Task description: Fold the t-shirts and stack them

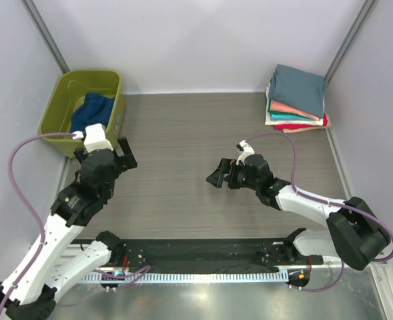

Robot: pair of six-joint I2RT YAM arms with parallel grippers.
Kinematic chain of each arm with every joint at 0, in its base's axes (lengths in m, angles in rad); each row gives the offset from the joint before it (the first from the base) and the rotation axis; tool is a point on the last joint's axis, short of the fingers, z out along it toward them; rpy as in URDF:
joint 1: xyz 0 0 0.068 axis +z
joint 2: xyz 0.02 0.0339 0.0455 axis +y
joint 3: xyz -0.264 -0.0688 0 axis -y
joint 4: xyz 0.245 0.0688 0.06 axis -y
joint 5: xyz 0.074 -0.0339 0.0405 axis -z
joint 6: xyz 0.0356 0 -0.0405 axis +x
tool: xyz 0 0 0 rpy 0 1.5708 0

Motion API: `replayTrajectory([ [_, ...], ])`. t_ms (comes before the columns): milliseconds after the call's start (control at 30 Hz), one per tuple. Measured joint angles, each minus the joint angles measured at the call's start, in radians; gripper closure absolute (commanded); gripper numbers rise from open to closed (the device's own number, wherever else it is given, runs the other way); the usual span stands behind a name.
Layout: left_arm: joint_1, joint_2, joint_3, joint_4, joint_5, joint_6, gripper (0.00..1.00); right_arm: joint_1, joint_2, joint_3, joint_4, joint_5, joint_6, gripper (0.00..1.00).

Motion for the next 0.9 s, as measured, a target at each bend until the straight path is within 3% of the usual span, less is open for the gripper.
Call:
replayTrajectory([
  [333,0.0,-0.075,0.0,0.047,-0.04,0.009,0.02,0.019,0.075,-0.046,0.155,-0.016,0.09,0.0],
  [900,0.0,-0.069,0.001,0.029,-0.068,0.005,0.04,0.066,0.152,0.009,0.158,-0.016,0.118,0.0],
])
